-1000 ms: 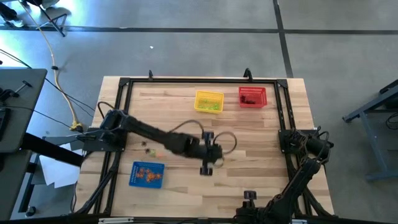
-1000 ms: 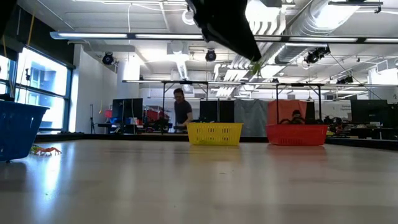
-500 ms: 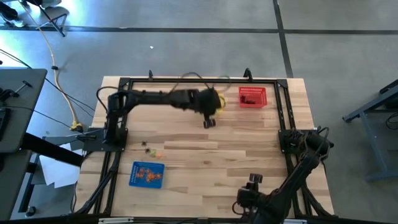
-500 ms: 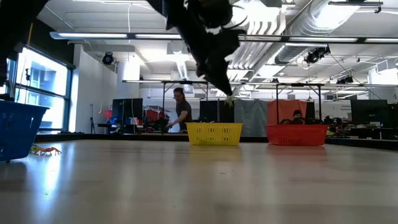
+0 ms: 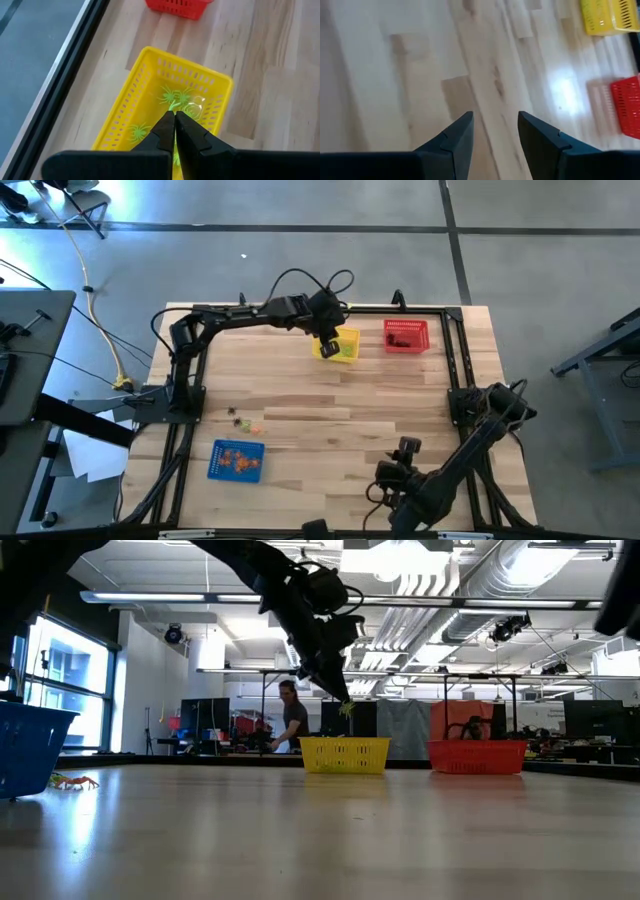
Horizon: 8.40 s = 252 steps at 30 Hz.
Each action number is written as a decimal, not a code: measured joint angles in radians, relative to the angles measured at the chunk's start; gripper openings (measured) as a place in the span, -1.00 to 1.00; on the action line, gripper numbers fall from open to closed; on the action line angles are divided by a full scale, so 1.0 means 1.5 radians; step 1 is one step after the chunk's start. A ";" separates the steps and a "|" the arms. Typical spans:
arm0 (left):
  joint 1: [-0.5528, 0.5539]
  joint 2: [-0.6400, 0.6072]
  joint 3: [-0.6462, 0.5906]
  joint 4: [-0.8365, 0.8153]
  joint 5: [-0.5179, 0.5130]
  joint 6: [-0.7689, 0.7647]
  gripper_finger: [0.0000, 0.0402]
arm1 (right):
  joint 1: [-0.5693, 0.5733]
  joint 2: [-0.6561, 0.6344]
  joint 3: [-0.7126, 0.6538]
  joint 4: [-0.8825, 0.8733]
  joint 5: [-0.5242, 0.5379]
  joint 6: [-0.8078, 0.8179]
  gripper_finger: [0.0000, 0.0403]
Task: Sort Halloween decoration
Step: Put the green spider toy into the yellow bin, then put the black spider toy into the red bin
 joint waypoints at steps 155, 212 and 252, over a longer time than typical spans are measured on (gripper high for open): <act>-0.544 -0.369 -0.673 -0.266 -0.266 -0.943 -0.63 | -0.647 -0.375 -0.630 1.111 -0.042 -0.647 -0.26; -0.545 -0.348 -0.724 -0.178 -0.255 -1.224 -0.95 | -0.647 -0.375 -0.629 1.102 -0.041 -0.647 -0.26; -0.415 -0.370 -0.501 0.285 -0.567 -0.470 -1.00 | -0.647 -0.375 -0.629 1.101 -0.041 -0.647 -0.26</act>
